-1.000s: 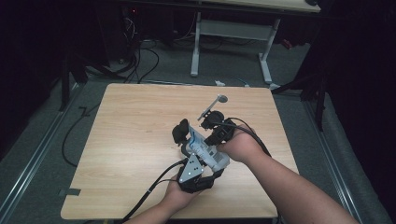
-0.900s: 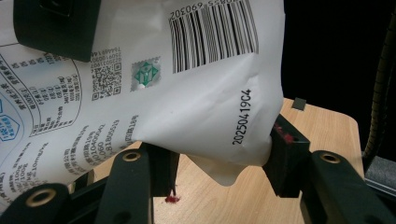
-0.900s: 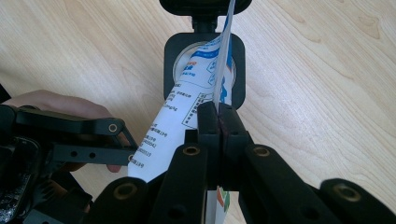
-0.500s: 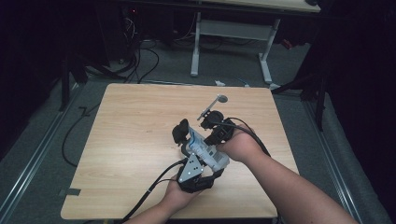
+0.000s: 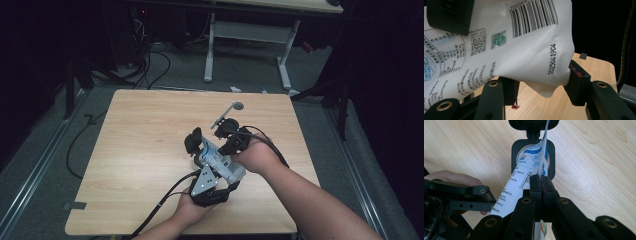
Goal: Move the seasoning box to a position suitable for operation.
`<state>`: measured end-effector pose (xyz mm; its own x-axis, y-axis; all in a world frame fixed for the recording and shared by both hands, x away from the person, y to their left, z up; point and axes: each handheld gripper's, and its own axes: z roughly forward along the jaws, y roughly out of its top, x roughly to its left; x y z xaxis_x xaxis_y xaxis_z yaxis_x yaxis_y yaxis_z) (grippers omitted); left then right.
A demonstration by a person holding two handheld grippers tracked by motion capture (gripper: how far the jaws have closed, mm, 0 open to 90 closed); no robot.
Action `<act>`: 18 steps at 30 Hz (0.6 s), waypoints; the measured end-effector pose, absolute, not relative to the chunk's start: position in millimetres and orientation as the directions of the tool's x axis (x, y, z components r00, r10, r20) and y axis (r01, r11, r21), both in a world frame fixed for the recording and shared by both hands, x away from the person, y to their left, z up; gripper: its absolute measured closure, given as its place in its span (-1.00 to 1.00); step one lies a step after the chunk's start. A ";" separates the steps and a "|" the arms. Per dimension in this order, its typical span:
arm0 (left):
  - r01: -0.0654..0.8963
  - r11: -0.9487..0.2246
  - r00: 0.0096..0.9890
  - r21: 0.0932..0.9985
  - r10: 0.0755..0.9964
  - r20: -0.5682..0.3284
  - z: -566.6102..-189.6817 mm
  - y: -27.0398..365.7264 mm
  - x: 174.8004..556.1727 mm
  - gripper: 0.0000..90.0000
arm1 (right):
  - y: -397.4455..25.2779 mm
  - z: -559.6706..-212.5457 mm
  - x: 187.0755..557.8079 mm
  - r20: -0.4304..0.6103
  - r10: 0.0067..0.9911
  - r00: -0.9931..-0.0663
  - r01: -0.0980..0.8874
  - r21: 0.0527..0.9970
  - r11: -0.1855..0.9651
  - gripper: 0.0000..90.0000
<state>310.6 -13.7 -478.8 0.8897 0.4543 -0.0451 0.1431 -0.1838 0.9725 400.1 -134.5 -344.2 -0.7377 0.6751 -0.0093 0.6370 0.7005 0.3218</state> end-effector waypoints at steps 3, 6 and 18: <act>0.143 -0.184 0.890 0.973 0.455 -0.045 -478.9 -13.8 310.5 0.15 | -134.4 -344.3 399.9 -0.008 0.675 -0.738 0.637 0.322 0.700 1.00; 0.142 -0.185 0.890 0.972 0.455 -0.044 -478.8 -13.8 310.4 0.15 | -134.5 -344.4 400.0 -0.010 0.673 -0.740 0.634 0.323 0.703 1.00; 0.144 -0.181 0.889 0.973 0.455 -0.047 -478.2 -13.4 310.3 0.15 | -133.8 -344.8 400.1 -0.010 0.674 -0.739 0.635 0.323 0.701 1.00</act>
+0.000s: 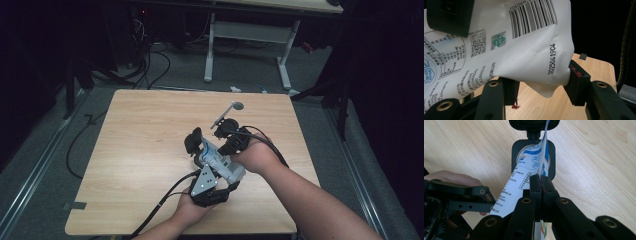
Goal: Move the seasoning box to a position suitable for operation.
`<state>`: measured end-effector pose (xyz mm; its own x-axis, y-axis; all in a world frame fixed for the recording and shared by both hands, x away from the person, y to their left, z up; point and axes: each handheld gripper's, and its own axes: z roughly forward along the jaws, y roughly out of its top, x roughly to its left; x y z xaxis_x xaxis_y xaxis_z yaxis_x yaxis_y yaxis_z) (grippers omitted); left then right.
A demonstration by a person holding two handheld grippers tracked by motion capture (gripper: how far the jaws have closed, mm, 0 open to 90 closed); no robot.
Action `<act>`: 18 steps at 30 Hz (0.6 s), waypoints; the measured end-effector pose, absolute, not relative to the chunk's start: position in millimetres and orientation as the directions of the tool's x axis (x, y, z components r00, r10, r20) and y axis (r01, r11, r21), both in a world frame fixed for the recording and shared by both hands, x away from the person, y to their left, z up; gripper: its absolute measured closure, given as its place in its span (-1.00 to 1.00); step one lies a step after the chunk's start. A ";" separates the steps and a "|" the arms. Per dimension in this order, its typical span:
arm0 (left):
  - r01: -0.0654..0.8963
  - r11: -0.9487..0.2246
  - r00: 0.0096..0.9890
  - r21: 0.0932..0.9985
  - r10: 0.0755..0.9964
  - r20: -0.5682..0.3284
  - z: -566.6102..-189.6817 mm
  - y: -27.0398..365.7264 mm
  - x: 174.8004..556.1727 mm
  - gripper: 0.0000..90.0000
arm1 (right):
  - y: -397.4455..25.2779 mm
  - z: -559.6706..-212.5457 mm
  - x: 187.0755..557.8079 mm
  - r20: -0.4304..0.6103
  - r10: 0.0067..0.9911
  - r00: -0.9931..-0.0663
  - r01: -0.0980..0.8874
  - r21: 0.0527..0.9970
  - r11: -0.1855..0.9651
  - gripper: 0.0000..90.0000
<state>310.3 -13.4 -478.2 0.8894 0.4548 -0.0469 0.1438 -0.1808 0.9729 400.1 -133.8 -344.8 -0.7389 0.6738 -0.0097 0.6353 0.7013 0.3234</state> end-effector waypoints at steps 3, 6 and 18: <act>0.146 -0.180 0.889 0.973 0.455 -0.049 -478.0 -13.2 310.6 0.15 | -133.6 -344.7 400.7 -0.009 0.671 -0.741 0.633 0.323 0.703 1.00; 0.147 -0.179 0.888 0.973 0.457 -0.051 -477.9 -13.2 310.6 0.15 | -132.7 -345.0 401.1 -0.005 0.677 -0.736 0.639 0.322 0.698 0.99; 0.146 -0.175 0.889 0.974 0.456 -0.051 -477.1 -12.3 310.6 0.14 | -131.5 -345.2 402.4 -0.014 0.669 -0.743 0.630 0.322 0.707 0.99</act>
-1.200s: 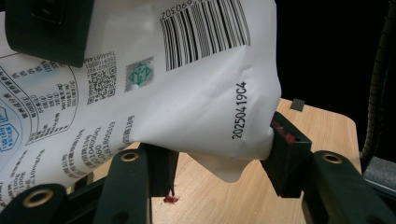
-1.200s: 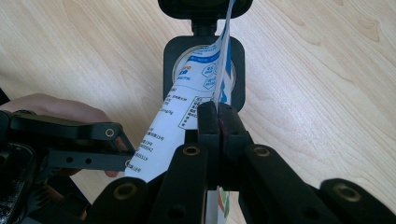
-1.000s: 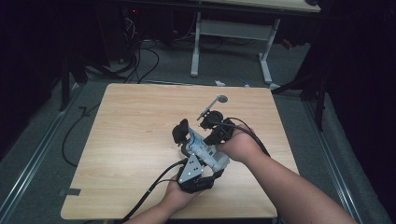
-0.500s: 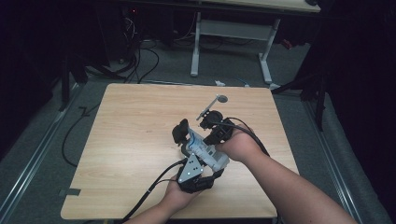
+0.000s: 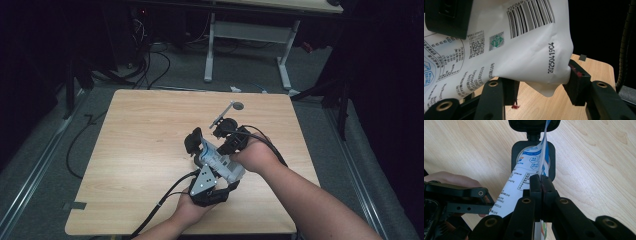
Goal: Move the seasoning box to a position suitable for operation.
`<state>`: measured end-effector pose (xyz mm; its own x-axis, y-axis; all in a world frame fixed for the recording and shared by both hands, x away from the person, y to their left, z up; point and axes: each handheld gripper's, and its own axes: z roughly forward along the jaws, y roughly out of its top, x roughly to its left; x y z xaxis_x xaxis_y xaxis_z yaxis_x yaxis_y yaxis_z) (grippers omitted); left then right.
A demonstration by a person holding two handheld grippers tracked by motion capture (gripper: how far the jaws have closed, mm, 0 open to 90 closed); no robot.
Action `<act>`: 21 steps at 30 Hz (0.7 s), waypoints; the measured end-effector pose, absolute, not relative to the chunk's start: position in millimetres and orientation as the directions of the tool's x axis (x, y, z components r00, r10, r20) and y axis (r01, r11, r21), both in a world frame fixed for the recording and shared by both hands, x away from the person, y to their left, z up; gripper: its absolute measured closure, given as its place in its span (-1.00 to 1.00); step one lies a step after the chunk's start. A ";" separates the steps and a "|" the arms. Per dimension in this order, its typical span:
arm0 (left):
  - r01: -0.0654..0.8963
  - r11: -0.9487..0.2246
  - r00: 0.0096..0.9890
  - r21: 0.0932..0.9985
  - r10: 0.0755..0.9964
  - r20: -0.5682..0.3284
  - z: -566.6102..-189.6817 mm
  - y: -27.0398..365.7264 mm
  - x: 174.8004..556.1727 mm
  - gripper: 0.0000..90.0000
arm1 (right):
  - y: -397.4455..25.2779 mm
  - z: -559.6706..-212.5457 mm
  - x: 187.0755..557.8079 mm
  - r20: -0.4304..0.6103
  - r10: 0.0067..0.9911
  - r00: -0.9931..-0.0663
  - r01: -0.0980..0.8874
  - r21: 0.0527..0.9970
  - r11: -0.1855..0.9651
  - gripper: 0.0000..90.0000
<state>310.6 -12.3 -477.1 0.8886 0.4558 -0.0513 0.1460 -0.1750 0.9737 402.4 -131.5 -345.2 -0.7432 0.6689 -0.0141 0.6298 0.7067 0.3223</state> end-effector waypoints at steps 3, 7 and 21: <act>0.146 -0.174 0.888 0.974 0.456 -0.051 -477.1 -12.2 310.6 0.15 | -131.2 -345.4 402.3 -0.013 0.668 -0.744 0.629 0.324 0.707 0.99; 0.145 -0.174 0.889 0.974 0.456 -0.051 -477.1 -12.2 310.6 0.15 | -131.3 -345.1 402.2 -0.015 0.669 -0.744 0.629 0.323 0.707 0.99; 0.145 -0.175 0.889 0.974 0.455 -0.050 -477.4 -12.4 310.3 0.15 | -131.7 -346.3 402.3 -0.011 0.667 -0.745 0.628 0.326 0.707 0.99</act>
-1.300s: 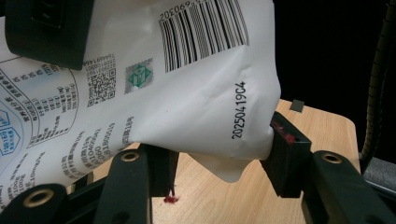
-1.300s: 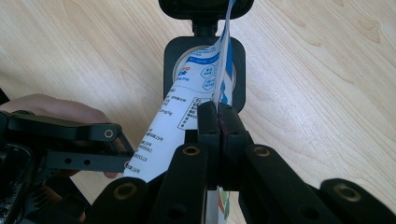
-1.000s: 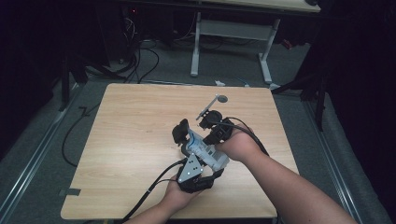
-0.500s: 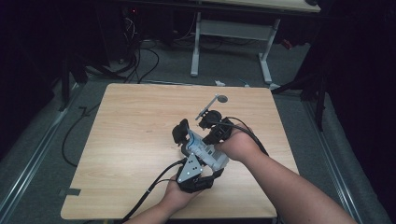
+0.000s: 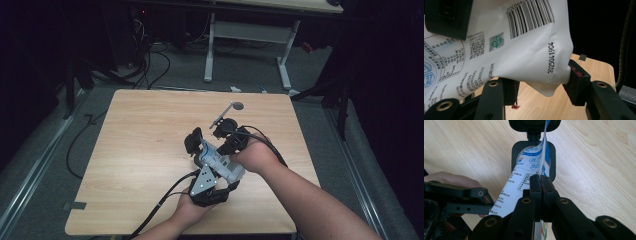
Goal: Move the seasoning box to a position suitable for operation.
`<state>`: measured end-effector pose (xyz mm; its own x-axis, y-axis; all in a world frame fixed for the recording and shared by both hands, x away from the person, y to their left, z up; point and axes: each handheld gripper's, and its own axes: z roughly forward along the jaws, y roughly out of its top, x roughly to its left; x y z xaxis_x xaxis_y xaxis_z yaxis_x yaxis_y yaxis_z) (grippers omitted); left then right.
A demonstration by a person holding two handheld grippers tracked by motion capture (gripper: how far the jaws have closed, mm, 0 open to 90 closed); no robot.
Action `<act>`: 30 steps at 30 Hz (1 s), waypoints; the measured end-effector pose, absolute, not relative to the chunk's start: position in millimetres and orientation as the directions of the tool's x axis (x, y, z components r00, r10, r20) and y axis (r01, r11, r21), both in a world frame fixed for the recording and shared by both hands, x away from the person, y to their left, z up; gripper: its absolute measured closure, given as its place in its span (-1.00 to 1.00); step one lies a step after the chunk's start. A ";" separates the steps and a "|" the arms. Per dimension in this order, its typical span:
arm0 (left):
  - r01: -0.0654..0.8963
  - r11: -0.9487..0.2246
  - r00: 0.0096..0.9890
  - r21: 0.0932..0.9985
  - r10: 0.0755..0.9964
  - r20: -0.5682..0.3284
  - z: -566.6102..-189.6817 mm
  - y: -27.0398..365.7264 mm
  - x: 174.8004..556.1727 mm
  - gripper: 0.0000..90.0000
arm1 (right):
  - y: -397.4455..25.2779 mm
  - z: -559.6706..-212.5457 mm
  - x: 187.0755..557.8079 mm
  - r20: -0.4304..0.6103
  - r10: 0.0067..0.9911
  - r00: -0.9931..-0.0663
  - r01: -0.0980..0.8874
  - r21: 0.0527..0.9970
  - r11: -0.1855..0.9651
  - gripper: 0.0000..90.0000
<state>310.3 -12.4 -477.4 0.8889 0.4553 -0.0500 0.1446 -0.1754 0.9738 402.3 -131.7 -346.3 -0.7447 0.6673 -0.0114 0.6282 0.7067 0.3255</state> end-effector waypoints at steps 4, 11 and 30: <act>0.146 -0.176 0.889 0.974 0.455 -0.051 -477.5 -12.6 310.2 0.15 | -131.4 -347.3 402.1 -0.009 0.669 -0.743 0.631 0.324 0.705 0.99; 0.146 -0.173 0.889 0.974 0.455 -0.052 -477.4 -12.5 310.4 0.15 | -131.1 -348.2 402.3 -0.011 0.669 -0.743 0.630 0.325 0.705 0.99; 0.143 -0.173 0.889 0.974 0.455 -0.050 -477.2 -12.2 310.3 0.15 | -130.5 -348.9 402.9 -0.014 0.666 -0.746 0.626 0.328 0.708 0.99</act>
<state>310.3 -12.2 -477.2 0.8890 0.4552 -0.0500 0.1433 -0.1728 0.9745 402.9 -130.5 -348.9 -0.7461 0.6657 -0.0139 0.6256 0.7081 0.3276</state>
